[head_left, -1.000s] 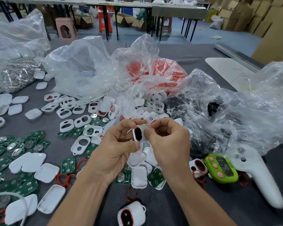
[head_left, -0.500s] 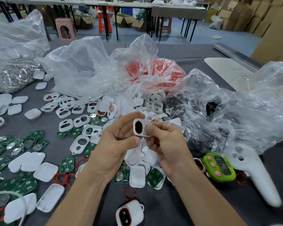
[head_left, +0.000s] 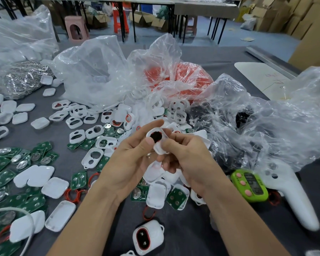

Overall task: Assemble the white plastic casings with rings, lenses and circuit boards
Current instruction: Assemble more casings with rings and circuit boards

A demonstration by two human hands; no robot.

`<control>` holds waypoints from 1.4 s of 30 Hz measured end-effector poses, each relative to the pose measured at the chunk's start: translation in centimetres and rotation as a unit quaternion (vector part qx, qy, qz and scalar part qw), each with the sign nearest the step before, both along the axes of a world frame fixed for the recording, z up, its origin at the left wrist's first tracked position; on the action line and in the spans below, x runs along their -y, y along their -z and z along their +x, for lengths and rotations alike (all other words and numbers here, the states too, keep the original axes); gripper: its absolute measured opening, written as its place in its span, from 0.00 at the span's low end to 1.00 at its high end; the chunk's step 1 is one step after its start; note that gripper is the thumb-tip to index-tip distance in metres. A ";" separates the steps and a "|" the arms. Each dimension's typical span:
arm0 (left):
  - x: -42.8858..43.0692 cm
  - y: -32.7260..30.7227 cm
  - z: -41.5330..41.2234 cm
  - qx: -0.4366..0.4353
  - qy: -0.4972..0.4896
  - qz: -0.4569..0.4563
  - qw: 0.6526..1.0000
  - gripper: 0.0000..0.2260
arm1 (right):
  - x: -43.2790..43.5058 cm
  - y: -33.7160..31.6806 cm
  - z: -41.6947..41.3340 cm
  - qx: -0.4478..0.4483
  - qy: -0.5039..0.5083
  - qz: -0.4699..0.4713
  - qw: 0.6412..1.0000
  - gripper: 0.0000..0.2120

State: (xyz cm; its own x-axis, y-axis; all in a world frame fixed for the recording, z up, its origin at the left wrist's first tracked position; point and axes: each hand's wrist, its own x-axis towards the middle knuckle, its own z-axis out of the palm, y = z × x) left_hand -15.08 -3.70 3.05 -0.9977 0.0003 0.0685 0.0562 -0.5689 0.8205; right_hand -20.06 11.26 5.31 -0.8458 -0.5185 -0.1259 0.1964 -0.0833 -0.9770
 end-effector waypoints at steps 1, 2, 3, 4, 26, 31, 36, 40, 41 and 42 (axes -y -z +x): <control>0.2 0.0 -0.1 0.007 -0.005 0.015 1.000 0.19 | -0.1 0.0 -0.1 0.006 -0.003 -0.005 1.000 0.08; 0.4 0.1 -0.2 0.013 -0.011 0.032 0.999 0.18 | -0.2 0.0 -0.3 0.013 0.008 -0.010 1.000 0.10; 0.6 0.2 -0.3 0.018 -0.018 0.050 0.998 0.17 | -0.4 0.0 -0.6 0.016 0.031 -0.008 0.999 0.12; 1.0 0.3 -0.4 0.024 -0.024 0.069 0.997 0.15 | -0.6 0.0 -0.9 0.006 0.064 0.006 0.998 0.14; 3.4 1.1 -0.2 0.051 -0.047 0.122 0.990 0.25 | -1.6 0.1 -1.5 -0.011 0.172 0.019 0.985 0.10; 2.8 1.0 -0.2 0.042 -0.034 0.088 0.995 0.28 | -1.4 -0.4 -1.1 0.104 0.127 -0.100 0.981 0.10; 2.3 1.4 -0.2 0.026 -0.039 0.052 0.998 0.25 | -1.0 -0.7 -0.7 0.131 0.091 -0.125 0.979 0.07; 1.7 1.4 -0.2 0.009 -0.056 0.026 0.998 0.25 | -0.4 -0.3 -0.2 0.082 0.104 -0.079 0.988 0.08; 1.5 1.3 -0.2 0.007 -0.061 0.024 0.998 0.24 | -0.3 -0.2 -0.1 0.058 0.113 -0.057 0.990 0.08; 1.4 1.3 -0.2 0.004 -0.066 0.019 0.998 0.25 | -0.2 0.0 -0.1 0.039 0.120 -0.038 0.991 0.09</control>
